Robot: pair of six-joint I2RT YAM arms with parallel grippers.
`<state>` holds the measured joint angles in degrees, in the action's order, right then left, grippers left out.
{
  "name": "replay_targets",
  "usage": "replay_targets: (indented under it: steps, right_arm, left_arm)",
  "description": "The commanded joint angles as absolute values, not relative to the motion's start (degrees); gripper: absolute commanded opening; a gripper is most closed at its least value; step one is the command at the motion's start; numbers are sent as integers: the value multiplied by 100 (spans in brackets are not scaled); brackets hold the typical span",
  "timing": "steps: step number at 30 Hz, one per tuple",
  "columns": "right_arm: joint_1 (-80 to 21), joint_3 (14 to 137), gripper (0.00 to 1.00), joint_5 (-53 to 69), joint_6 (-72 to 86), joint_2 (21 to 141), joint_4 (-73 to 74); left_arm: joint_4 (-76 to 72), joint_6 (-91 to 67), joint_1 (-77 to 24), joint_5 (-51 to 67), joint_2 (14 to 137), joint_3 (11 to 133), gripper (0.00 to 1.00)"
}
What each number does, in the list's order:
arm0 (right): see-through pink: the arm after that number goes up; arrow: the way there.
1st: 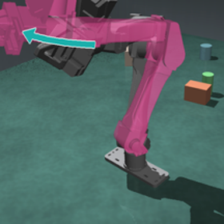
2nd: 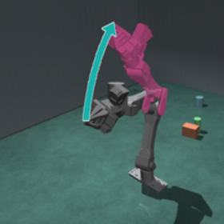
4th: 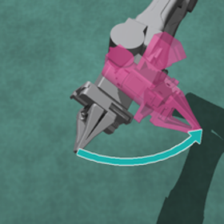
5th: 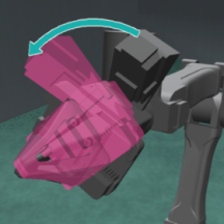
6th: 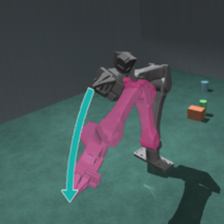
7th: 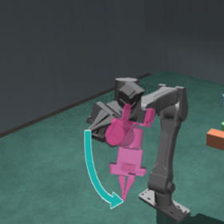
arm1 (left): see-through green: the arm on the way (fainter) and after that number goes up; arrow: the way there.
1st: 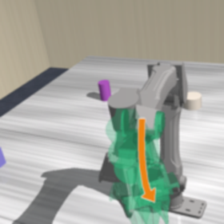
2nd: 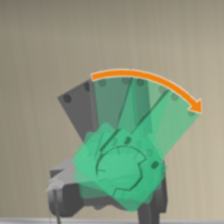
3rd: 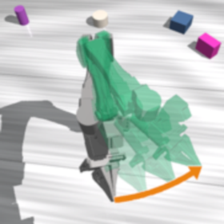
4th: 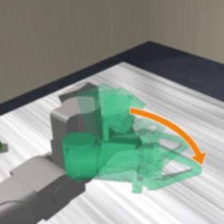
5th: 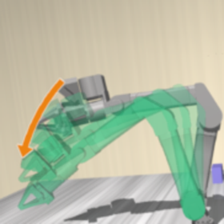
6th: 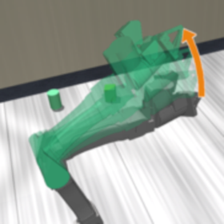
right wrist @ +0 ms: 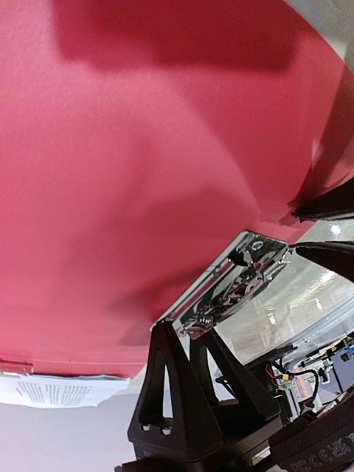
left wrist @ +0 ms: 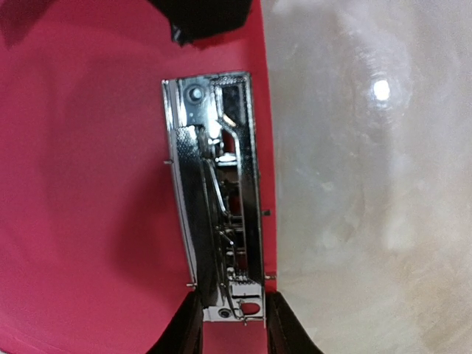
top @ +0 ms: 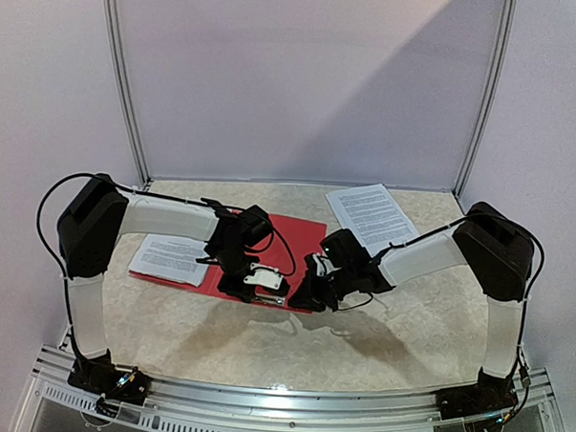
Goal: Put the files into the folder
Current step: Open the spring clip on the folder.
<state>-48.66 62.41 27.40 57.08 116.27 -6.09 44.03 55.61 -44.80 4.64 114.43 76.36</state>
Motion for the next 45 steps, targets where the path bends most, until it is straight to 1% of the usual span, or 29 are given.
replay_targets:
  steps: [1,6,13,19,21,26,30,33,35,41,45]
  right_arm:
    - [-4833,6060,12,2978,5927,11452,-1104]
    - [-4844,6030,17,3098,6057,11627,-1408]
    - [-4980,6106,14,3314,6208,11967,-1600]
    - [-5001,6056,14,3276,6259,12054,-1548]
    - [-5003,6104,12,3387,6266,12088,-1601]
    - [-5012,6066,4,3486,6299,12167,-1694]
    - [-5009,6107,1,3561,6427,12264,-1890]
    - [-5005,6121,1,3573,6474,12371,-1920]
    - [-5009,6099,0,3495,6436,12400,-1770]
    - [-4962,6318,1,2842,5865,12498,-563]
    - [-4924,6444,1,2559,5651,12593,-221]
  left_arm:
    - [4634,5712,-4607,392,11844,7287,19]
    - [4631,5695,-4605,369,11850,7282,19]
    - [4657,5695,-4605,378,11880,7317,18]
    - [4674,5695,-4605,379,11886,7329,18]
    - [4691,5694,-4610,381,11895,7338,18]
    - [4697,5698,-4605,387,11907,7352,17]
    - [4719,5701,-4605,389,11922,7382,17]
    - [4730,5700,-4606,397,11934,7394,17]
    - [4744,5718,-4605,406,11935,7400,17]
    - [4752,5872,-4605,443,11923,7402,16]
    - [4733,5974,-4610,434,11911,7371,15]
